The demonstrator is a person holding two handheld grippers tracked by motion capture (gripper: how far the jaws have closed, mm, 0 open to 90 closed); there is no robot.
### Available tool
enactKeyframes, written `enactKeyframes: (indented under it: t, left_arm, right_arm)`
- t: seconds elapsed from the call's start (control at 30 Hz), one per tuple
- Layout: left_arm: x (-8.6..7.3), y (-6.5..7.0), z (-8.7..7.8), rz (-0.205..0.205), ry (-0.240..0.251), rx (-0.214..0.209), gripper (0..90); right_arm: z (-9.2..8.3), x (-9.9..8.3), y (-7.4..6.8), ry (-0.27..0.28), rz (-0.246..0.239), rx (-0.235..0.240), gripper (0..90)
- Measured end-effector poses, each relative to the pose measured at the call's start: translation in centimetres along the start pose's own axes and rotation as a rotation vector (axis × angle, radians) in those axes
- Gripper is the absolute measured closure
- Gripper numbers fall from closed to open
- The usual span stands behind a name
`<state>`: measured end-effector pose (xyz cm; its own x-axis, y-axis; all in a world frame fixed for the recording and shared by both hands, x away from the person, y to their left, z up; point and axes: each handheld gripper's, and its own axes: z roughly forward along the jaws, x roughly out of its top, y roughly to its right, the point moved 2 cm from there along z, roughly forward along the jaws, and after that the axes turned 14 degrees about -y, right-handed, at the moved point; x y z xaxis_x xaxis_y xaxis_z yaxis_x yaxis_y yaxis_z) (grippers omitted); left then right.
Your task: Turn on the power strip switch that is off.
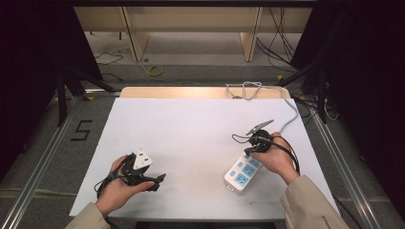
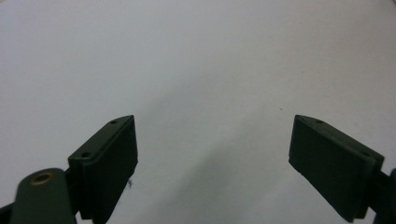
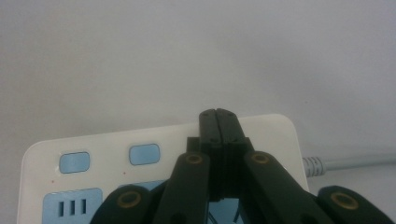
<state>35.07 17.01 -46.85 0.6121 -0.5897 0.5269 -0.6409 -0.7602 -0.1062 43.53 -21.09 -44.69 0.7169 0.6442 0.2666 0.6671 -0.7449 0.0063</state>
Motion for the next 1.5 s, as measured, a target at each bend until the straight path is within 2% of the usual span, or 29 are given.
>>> enactKeyframes:
  t: [0.87, 1.17, 1.5]
  left_arm:
    - [0.03, -0.02, 0.02, 0.003, 0.0, -0.001, 15.0]
    - [0.02, 0.03, -0.01, 0.002, 0.002, 0.001, 15.0]
    - [0.02, 0.04, 0.04, 0.0, 0.001, -0.002, 15.0]
  right_arm:
    - [0.54, 0.28, -0.16, -0.028, -0.01, -0.016, 90.0]
    - [0.68, 0.34, -0.51, -0.035, -0.007, -0.046, 90.0]
    - [0.73, 0.33, -0.47, -0.038, 0.005, -0.038, 90.0]
